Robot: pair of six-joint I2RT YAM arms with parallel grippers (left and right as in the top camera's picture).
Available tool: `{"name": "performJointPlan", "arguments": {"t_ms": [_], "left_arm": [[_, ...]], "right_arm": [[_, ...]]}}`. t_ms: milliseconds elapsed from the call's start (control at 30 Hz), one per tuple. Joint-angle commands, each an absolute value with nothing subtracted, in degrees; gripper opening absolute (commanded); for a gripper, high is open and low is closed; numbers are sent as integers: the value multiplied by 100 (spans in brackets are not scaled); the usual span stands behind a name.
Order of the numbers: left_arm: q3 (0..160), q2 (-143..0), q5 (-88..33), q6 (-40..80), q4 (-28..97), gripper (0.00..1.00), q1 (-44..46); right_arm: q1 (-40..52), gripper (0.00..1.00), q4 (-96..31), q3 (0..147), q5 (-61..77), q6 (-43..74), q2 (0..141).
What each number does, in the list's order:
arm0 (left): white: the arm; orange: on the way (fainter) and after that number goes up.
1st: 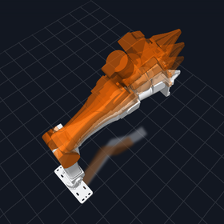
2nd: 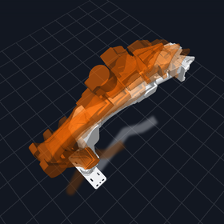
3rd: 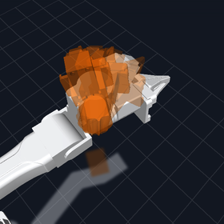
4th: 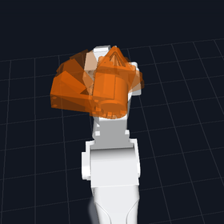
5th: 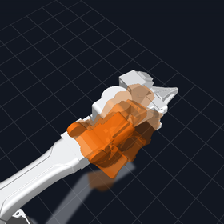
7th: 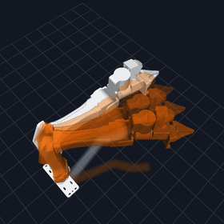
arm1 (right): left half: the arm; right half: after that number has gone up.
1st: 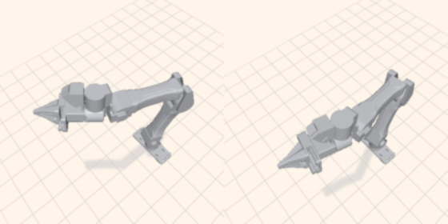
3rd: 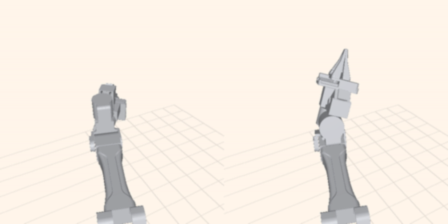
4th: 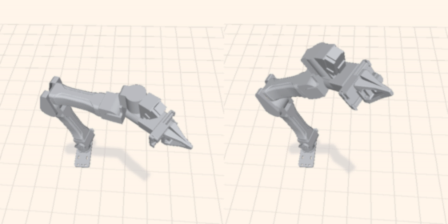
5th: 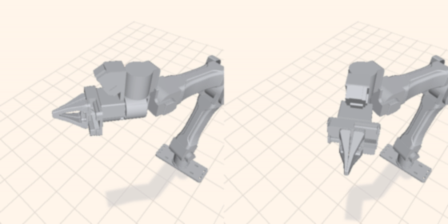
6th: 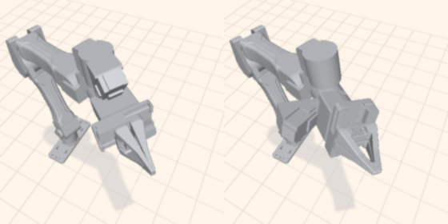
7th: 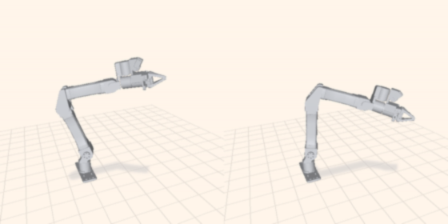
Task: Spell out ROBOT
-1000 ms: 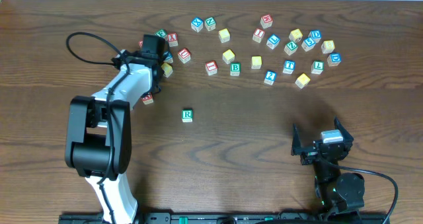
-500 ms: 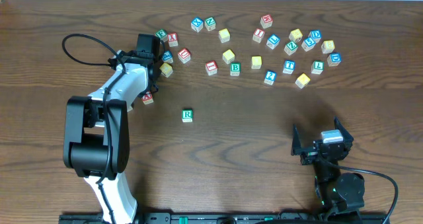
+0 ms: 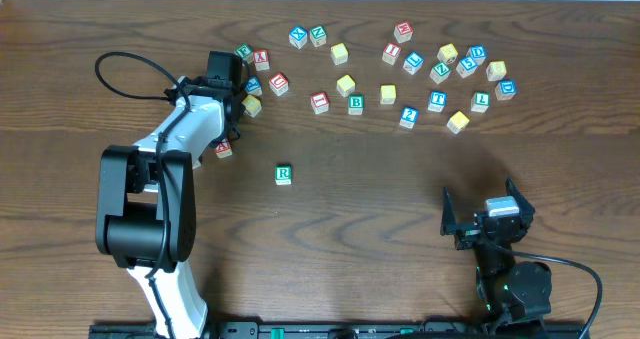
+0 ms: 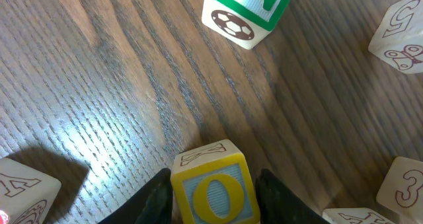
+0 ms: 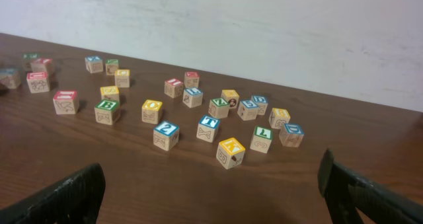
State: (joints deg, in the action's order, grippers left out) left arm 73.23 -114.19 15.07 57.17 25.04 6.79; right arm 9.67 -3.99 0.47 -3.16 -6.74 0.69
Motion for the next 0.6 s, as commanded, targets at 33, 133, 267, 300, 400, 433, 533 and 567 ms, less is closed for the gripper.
{"name": "performJointPlan", "arguments": {"t_ms": [33,133,267,300,400,433,533,567], "left_arm": [[7446,-11542,1522,5730,2491,40,666],[7446,-11542,1525,5730,2491,40,666],[7446,-11542,1525,5728,2488,40,666],[7446,-11542,1525,5730,2488,40,666],[7446,-11542,1522,5728,2488,38,666],[7446,-11542,1522,5728,2491,36,666],[7446,-11542,1520,5725,2491,33,666],[7446,-11542,1520,5725,2493,31,666]], "right_arm": [[904,99,-410,32,-287,-735,54],[904,99,-410,32,-287,-735,54],[904,99,-410,32,-287,-735,54],[904,99,-410,32,-287,-735,54],[904,99,-410,32,-287,-738,54],[904,99,-410,32,-287,-735,54],[904,99,-410,32,-287,-735,54],[904,99,-410,32,-287,-735,54]]}}
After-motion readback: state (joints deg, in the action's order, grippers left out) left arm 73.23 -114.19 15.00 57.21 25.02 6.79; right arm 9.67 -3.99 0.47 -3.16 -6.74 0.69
